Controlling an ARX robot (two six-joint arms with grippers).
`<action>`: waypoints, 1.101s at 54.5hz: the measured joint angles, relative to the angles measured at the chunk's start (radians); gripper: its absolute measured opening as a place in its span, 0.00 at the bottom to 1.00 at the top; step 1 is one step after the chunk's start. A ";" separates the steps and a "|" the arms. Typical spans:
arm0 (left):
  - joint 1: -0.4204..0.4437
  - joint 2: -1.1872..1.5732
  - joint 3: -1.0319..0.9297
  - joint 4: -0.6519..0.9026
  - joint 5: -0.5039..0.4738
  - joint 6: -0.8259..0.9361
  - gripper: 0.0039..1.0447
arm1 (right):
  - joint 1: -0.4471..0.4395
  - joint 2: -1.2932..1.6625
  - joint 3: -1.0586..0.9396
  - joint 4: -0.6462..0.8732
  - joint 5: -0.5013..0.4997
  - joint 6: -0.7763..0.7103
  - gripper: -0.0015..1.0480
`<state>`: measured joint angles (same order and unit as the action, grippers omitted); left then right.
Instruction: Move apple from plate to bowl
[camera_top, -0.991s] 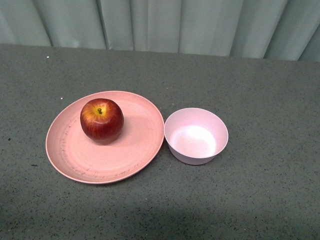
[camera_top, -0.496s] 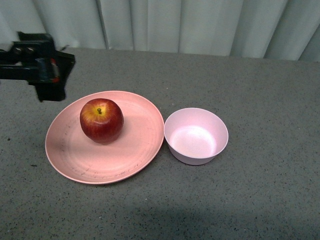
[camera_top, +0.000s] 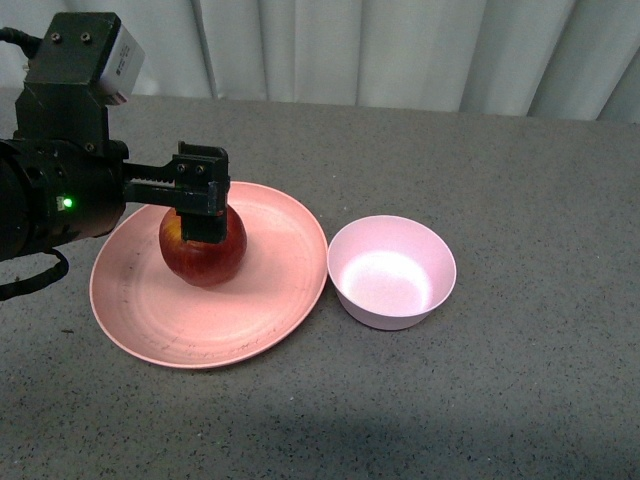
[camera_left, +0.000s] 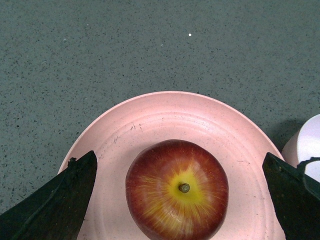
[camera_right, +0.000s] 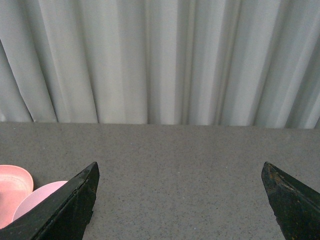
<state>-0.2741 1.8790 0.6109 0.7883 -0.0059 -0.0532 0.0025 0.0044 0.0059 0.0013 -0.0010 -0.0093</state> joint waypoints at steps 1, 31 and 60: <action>-0.001 0.008 0.004 0.000 0.000 0.000 0.94 | 0.000 0.000 0.000 0.000 0.000 0.000 0.91; -0.016 0.133 0.056 -0.013 -0.018 0.017 0.94 | 0.000 0.000 0.000 0.000 0.000 0.000 0.91; -0.018 0.197 0.064 -0.001 -0.020 0.035 0.87 | 0.000 0.000 0.000 0.000 0.000 0.000 0.91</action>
<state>-0.2916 2.0758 0.6754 0.7876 -0.0257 -0.0181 0.0025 0.0040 0.0059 0.0013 -0.0010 -0.0097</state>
